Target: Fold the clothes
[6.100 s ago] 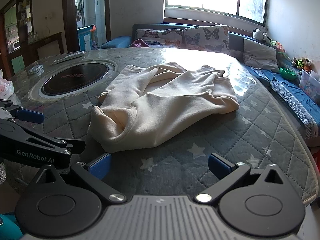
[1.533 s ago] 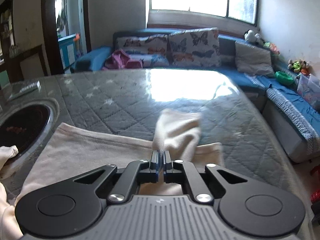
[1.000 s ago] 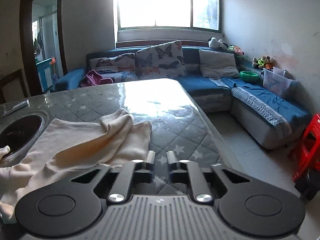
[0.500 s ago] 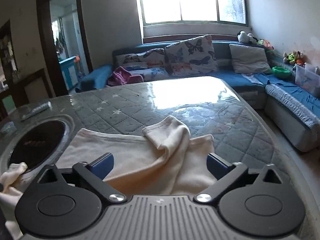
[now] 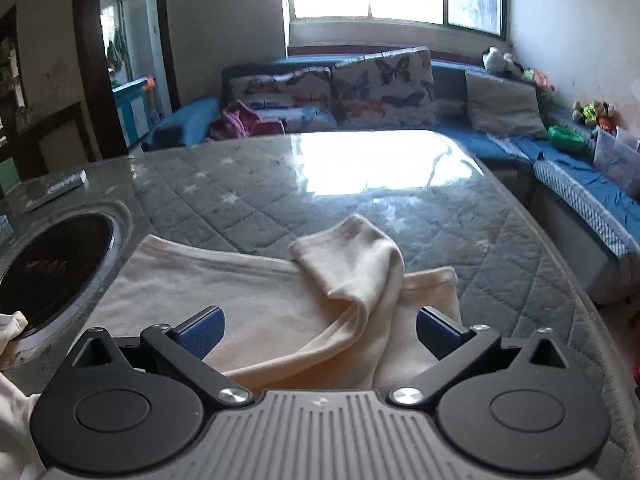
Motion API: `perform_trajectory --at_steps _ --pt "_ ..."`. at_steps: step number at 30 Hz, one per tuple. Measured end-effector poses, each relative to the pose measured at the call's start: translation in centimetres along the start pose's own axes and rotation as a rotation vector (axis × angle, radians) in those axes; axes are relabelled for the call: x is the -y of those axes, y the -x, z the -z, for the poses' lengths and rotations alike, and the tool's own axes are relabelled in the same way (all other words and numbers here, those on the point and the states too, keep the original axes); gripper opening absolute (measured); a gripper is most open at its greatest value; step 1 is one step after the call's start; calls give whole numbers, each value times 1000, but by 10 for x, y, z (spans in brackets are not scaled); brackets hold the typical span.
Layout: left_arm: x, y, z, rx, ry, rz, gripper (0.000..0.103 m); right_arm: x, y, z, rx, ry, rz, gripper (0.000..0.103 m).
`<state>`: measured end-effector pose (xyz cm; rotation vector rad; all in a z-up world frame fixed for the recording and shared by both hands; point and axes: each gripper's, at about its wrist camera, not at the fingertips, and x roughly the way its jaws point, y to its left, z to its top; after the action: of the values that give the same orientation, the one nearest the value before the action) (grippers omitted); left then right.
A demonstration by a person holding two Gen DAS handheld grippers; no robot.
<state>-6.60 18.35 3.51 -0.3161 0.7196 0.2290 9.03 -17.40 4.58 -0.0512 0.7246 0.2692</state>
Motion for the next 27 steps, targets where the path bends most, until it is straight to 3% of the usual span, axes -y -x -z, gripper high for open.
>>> perform_trajectory --at_steps 10,27 --pt "-1 1 2 -3 4 -8 57 9 -25 4 -128 -109 -61 103" --pt "-5 -2 2 -17 23 -18 63 -8 -35 -4 -207 -38 37 103"
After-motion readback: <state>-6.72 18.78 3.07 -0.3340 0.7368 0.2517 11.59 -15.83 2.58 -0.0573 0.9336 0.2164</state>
